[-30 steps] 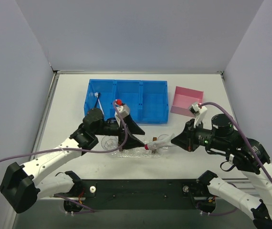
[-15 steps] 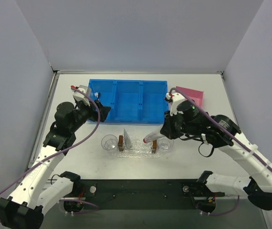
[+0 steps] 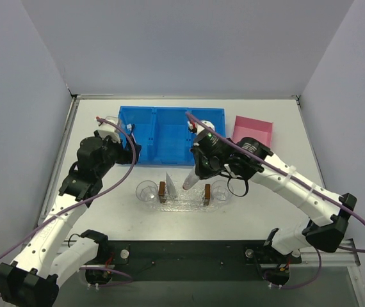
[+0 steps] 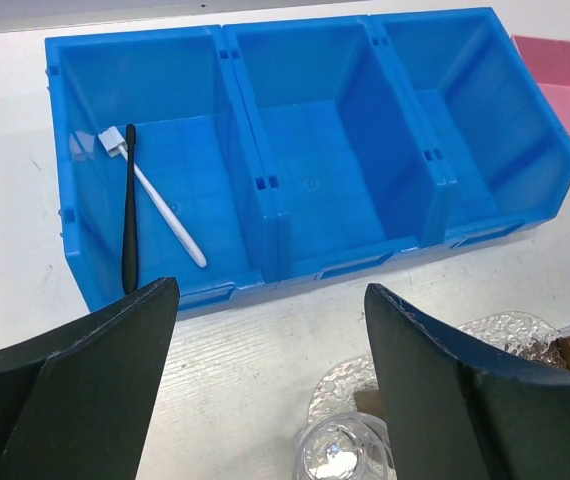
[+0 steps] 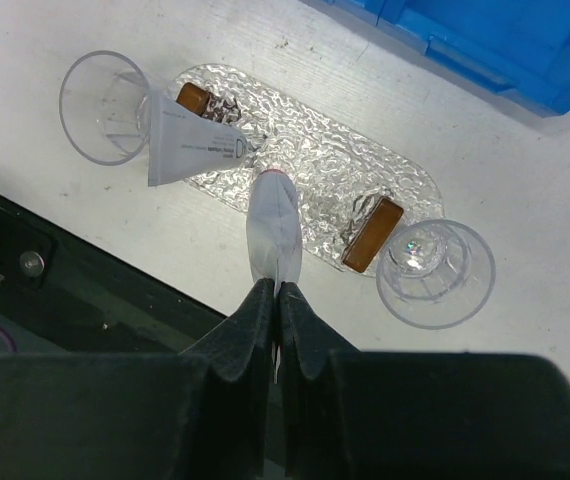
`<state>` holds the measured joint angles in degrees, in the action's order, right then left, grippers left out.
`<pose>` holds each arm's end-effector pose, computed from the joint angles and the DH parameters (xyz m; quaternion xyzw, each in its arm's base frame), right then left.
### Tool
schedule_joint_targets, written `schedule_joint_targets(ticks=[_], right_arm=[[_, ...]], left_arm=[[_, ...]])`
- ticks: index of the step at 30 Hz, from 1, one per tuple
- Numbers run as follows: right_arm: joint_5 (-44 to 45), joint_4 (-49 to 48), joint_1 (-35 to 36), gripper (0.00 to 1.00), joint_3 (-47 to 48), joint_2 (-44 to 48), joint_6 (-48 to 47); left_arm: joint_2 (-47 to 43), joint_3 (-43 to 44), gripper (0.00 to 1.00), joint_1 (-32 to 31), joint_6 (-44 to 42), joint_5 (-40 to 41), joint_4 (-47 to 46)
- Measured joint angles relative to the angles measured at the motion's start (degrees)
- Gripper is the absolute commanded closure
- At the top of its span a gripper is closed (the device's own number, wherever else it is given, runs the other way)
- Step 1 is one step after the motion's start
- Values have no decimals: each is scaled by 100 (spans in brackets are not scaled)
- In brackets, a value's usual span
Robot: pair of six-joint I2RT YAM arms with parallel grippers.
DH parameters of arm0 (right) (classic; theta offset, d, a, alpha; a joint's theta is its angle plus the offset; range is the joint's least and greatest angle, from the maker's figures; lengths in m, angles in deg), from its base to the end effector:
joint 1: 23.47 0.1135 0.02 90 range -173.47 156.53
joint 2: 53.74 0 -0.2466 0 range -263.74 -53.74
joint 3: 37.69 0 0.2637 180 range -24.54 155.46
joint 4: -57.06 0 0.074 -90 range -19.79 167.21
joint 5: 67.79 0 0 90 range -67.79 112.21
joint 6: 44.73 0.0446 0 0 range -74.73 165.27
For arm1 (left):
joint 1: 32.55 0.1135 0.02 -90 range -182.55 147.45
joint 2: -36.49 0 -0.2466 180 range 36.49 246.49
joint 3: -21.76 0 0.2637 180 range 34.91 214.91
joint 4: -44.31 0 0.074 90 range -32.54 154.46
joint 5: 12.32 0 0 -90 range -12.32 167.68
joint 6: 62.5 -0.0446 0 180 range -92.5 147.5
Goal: Prepare toiletry sets of a toothbrush and toothpaste on the tray
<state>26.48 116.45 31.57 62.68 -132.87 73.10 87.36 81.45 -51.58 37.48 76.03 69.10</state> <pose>0.1818 0.2542 0.3780 -0.1956 0.8774 0.2640 0.3497 0.2255 -0.0791 0.3126 0.0716 0.7952 -0.1619 0.5799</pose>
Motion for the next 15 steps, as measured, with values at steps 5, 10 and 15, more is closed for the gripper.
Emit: schedule_joint_targets(ticks=[5, 10, 15], right_arm=[[149, 214, 164, 100, 308, -455, 72], [289, 363, 247, 100, 588, -769, 92], [343, 511, 319, 100, 732, -1016, 98]], left_arm=[[44, 0, 14, -7, -15, 37, 9], [63, 0, 14, -61, -28, 131, 101], [63, 0, 14, -83, -61, 214, 149]])
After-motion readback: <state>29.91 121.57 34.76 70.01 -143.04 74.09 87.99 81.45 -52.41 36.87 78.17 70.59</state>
